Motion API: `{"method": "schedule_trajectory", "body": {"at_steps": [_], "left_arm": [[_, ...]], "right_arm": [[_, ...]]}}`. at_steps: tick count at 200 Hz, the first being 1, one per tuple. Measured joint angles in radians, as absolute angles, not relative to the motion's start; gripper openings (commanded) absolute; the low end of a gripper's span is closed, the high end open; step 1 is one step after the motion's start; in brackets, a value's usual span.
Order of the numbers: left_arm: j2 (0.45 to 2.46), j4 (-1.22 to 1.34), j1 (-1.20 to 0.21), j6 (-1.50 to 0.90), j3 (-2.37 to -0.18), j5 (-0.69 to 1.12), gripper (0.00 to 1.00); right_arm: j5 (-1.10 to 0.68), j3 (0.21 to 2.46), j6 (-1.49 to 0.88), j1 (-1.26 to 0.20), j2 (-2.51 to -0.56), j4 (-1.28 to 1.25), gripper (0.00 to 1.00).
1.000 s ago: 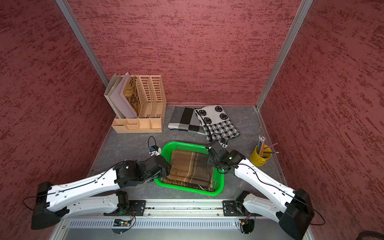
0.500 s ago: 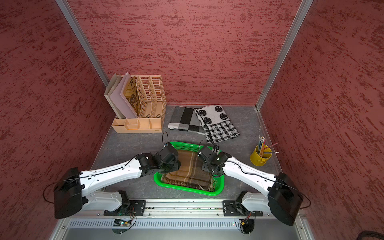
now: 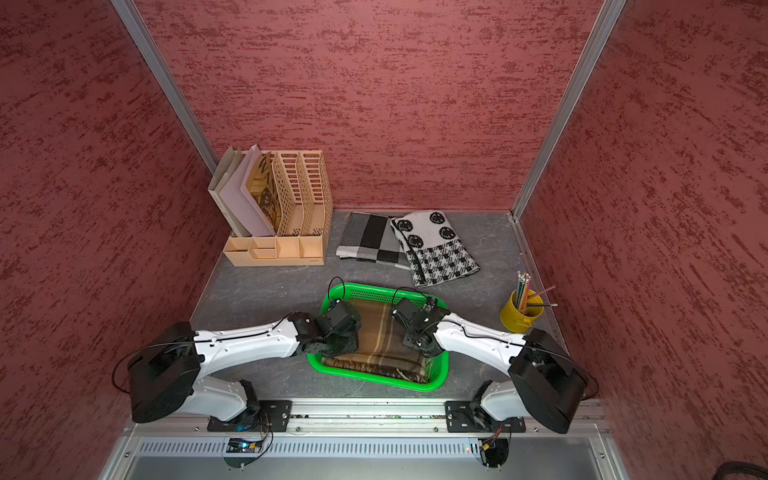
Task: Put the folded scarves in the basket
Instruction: Place the scarf in the basket, then adjust the scarf at the center of the board.
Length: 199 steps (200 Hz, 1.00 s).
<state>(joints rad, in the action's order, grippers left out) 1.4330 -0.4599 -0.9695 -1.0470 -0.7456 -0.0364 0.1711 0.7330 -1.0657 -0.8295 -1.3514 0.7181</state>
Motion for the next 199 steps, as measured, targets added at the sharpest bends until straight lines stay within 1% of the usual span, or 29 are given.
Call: {"method": "schedule_trajectory", "body": {"at_steps": [32,47,68,86,90,103,107,119,135,157,174,199], "left_arm": [[1.407,-0.484,-0.96,-1.055,-0.746,-0.065,0.3],[1.368,-0.506,-0.952,-1.057,-0.748,-0.084,0.33],[1.312,-0.543,-0.944,-1.04,-0.781,-0.111,0.42],[1.282,-0.554,-0.929,-1.024,-0.844,-0.12,0.49],[1.277,-0.553,-0.926,-1.021,-0.857,-0.122,0.51],[1.268,-0.55,-0.911,-1.0,-0.884,-0.125,0.53],[1.273,-0.564,-0.892,-0.995,-0.906,-0.102,0.54],[1.31,-0.559,-0.835,-0.958,-0.975,-0.075,0.58],[1.372,-0.516,-0.748,-0.919,-1.075,-0.04,0.59],[1.455,-0.459,-0.646,-0.884,-1.17,0.027,0.6],[1.528,-0.426,-0.59,-0.875,-1.231,0.078,0.59],[1.647,-0.398,-0.526,-0.873,-1.324,0.144,0.55]], "right_arm": [[0.216,0.818,-1.048,-0.822,-1.225,0.793,0.6],[0.226,0.866,-1.028,-0.783,-1.164,0.801,0.66],[0.214,0.89,-0.99,-0.653,-1.097,0.774,0.69],[0.186,0.89,-0.962,-0.526,-1.085,0.738,0.71],[0.185,0.89,-0.96,-0.514,-1.087,0.735,0.72],[0.171,0.891,-0.947,-0.485,-1.096,0.724,0.72],[0.134,0.9,-0.931,-0.452,-1.121,0.724,0.72],[0.096,0.961,-0.884,-0.379,-1.188,0.689,0.72],[0.077,1.087,-0.803,-0.303,-1.358,0.634,0.72],[0.062,1.297,-0.659,-0.292,-1.586,0.61,0.73],[0.052,1.428,-0.546,-0.294,-1.721,0.602,0.74],[0.063,1.597,-0.385,-0.311,-1.888,0.61,0.82]]}}
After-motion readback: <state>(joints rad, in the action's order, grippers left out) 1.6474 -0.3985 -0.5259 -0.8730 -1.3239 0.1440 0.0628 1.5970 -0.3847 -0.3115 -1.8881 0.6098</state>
